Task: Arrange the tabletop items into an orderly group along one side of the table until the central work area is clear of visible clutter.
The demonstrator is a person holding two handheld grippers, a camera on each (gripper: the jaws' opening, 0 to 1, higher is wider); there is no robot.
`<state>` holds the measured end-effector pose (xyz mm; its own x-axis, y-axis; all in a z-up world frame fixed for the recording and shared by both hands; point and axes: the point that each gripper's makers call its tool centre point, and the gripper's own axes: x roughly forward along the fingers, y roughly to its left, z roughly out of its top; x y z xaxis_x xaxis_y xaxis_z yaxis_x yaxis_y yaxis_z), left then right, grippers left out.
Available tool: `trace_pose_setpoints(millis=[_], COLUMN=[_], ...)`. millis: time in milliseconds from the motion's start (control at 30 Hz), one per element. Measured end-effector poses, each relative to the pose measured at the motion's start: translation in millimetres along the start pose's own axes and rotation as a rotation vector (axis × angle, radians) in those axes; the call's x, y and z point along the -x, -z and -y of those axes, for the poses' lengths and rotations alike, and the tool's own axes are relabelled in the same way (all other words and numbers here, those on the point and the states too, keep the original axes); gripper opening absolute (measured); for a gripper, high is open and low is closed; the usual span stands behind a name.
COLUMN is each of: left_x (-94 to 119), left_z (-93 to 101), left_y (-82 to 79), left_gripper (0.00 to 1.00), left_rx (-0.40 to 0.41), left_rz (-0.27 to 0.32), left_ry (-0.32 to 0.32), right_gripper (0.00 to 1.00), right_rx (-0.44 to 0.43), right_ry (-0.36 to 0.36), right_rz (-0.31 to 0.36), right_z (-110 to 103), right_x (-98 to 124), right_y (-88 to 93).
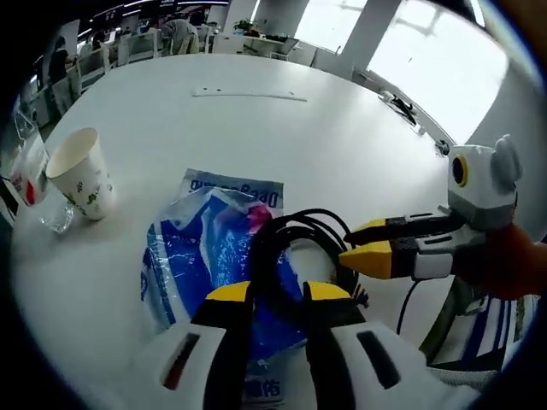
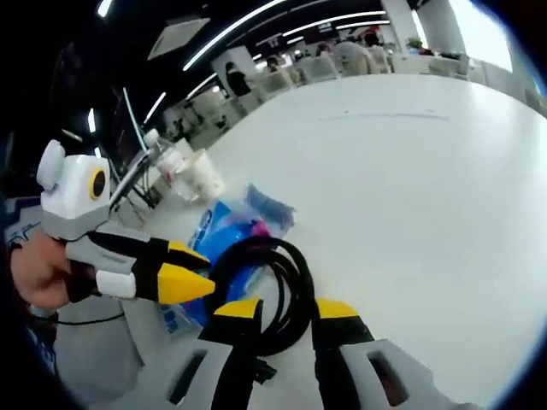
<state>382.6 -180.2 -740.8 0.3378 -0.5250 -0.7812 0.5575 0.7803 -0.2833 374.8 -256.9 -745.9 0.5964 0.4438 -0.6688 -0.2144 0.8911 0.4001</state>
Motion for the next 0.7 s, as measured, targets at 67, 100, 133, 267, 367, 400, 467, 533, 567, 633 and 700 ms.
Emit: trace_pose_setpoints(millis=[67, 100, 133, 267, 367, 400, 467, 533, 567, 633, 700], left_x=[-1, -1, -2, -2, -3, -3, -3, -4, -4, -5, -7], left_z=[2.0, 2.8, 2.8, 1.1, 1.0, 1.3, 0.9, 0.3, 0.3, -1.0, -1.5], left_y=[2.3, 3.0, 3.0, 2.6, 2.5, 2.6, 2.8, 2.6, 2.5, 2.7, 3.6], left_gripper=[0.19, 0.19, 0.19, 0.16, 0.16, 0.16, 0.15, 0.14, 0.13, 0.1, 0.07], left_rx=[-0.008, -0.012, -0.011, 0.005, 0.013, 0.012, 0.011, 0.015, 0.016, 0.014, 0.013], left_rz=[-0.008, -0.011, -0.011, -0.008, -0.007, -0.007, -0.007, -0.005, -0.004, 0.0, 0.001], left_ry=[0.004, 0.005, 0.005, -0.007, -0.008, -0.007, -0.012, -0.018, -0.019, -0.033, -0.039], right_gripper=[0.21, 0.21, 0.21, 0.21, 0.21, 0.21, 0.2, 0.19, 0.19, 0.16, 0.12], right_rx=[-0.009, -0.009, -0.006, -0.008, -0.007, -0.009, -0.011, -0.006, 0.0, 0.022, 0.029], right_ry=[0.0, 0.002, 0.005, 0.008, 0.012, 0.012, 0.015, 0.02, 0.025, 0.042, 0.054], right_rz=[0.003, 0.002, -0.002, -0.001, 0.002, 0.002, 0.001, -0.005, -0.01, -0.032, -0.044], right_z=[1, 1, 2, 2, 2, 3, 4, 4, 5, 7, 8], right_x=[0, 0, 0, 0, 1, 1, 1, 0, -1, -1, -2], right_y=[0.6, 1.0, 2.1, 3.1, 3.3, 3.4, 4.1, 5.8, 7.0, 10.9, 13.4])
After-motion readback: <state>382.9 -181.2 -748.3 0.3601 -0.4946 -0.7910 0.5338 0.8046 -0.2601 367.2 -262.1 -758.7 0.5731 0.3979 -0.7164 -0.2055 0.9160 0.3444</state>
